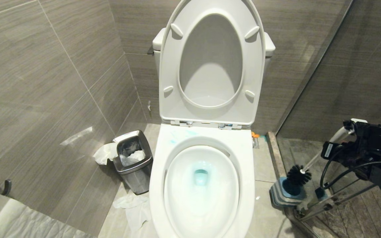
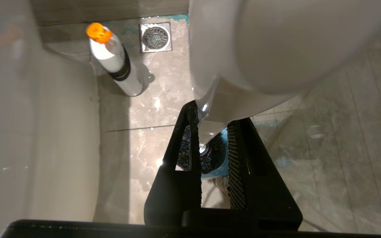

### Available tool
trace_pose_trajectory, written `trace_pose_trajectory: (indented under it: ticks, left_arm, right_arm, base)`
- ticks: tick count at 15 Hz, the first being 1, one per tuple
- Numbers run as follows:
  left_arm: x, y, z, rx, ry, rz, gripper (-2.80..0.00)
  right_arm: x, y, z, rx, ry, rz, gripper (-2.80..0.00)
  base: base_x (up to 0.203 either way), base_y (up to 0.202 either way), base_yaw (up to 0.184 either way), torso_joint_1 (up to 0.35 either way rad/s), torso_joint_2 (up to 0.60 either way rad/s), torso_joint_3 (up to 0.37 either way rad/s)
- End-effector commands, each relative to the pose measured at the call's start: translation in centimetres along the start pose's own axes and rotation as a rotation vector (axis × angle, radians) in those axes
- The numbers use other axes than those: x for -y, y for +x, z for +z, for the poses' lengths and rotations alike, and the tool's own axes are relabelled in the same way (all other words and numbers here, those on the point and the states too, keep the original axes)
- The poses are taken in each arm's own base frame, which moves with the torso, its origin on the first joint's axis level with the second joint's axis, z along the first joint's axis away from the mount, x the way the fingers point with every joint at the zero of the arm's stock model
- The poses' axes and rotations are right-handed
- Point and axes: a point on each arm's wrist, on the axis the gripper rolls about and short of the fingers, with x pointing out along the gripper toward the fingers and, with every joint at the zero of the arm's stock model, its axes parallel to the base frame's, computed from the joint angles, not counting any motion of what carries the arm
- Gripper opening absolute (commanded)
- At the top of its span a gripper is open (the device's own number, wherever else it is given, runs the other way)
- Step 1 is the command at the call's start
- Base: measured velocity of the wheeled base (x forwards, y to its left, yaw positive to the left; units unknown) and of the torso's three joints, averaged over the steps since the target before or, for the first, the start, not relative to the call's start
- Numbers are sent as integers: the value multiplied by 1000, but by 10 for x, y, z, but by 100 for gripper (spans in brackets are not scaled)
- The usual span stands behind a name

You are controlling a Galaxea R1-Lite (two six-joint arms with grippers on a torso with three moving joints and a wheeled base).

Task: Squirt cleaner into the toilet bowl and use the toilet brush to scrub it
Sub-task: Put the toilet brush back

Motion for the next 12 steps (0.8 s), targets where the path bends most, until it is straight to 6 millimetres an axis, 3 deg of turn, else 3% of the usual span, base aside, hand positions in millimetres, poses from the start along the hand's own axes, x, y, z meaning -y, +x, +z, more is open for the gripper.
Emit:
trace_pose_trajectory:
  ticks: [1, 6, 12]
  left_arm:
    - [0, 0, 0, -3, 0, -1, -280]
    - [0, 0, 0, -2, 0, 0, -280]
    - [0, 0, 0, -3, 0, -1, -280]
  right_arm:
    - [7, 28, -36, -47, 1, -19, -280]
    - [18, 52, -66, -60, 9, -21, -280]
    - [20, 60, -82, -70, 2, -30, -280]
  base:
    - [0, 0, 0, 0, 0, 0]
    - [0, 0, 0, 0, 0, 0]
    - [0, 0, 0, 0, 0, 0]
